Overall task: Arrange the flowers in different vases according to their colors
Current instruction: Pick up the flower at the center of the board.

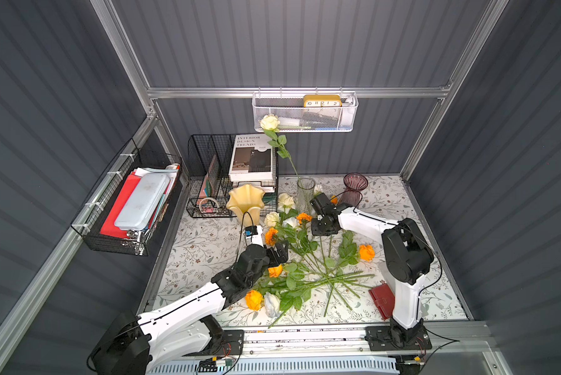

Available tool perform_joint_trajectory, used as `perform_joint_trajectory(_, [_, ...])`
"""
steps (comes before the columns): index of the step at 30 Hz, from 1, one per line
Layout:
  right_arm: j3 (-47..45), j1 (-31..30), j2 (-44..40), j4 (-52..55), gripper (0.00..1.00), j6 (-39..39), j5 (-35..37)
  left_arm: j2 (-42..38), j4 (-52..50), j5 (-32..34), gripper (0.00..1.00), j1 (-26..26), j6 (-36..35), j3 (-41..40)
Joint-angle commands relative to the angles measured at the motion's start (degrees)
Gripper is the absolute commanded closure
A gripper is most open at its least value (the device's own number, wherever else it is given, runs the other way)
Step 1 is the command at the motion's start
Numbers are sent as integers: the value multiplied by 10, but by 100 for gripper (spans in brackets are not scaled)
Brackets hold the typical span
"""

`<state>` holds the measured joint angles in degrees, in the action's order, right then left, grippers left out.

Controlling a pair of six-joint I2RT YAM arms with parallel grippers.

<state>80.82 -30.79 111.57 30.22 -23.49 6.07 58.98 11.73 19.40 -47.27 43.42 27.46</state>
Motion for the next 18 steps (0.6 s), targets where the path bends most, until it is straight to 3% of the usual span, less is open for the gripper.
perform_joint_trajectory(1, [10,5,-43,12,100,17,13,-3,-8,7,1,3,1,-9])
perform_joint_trajectory(8, [-15,16,-116,-6,100,26,28,-3,-6,7,1,3,1,-11])
perform_joint_trajectory(18, [-34,18,-229,-135,100,81,27,3,-3,9,1,3,-2,-10])
